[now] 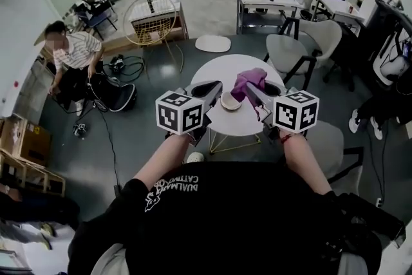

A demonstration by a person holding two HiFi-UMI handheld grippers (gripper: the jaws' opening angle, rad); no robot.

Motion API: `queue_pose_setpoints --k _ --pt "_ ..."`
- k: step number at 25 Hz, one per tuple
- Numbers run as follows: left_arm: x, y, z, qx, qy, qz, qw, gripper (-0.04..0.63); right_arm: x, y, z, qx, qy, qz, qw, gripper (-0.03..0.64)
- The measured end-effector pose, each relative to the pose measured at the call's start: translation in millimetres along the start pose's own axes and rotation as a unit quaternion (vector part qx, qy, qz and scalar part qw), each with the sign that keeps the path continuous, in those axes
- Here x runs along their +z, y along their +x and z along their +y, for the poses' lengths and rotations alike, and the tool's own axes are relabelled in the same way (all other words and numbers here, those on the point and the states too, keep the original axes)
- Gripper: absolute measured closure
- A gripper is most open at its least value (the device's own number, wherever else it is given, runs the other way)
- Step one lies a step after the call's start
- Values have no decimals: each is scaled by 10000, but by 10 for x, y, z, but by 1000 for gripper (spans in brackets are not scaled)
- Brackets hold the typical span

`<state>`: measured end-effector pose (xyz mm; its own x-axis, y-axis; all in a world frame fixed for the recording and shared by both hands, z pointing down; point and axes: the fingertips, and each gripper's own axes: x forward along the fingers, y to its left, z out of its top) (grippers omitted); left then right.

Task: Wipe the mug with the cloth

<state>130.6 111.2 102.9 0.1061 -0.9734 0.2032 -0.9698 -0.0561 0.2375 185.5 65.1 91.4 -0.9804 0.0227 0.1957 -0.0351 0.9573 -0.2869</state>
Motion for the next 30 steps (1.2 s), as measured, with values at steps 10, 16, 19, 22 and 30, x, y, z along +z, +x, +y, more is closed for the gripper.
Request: queue_pose_setpoints --k 10,16,19,22,30 --pt "-200 -220 -299 260 -220 -192 9992 592 -107 -249 134 75 -413 120 9990 546" --pt "-239 -280 -347 290 -245 -200 9991 592 -109 -257 129 8 -572 150 9983 552" --pt "-236 -290 -363 304 -275 -248 9989 592 -98 -276 147 41 -596 121 9981 552" --pt "-246 -288 -347 323 -276 -283 9987 592 -98 -285 142 35 -596 85 9982 552" --pt "-294 -266 -318 283 -324 -272 9987 592 -77 -298 131 -7 -573 2 9984 552"
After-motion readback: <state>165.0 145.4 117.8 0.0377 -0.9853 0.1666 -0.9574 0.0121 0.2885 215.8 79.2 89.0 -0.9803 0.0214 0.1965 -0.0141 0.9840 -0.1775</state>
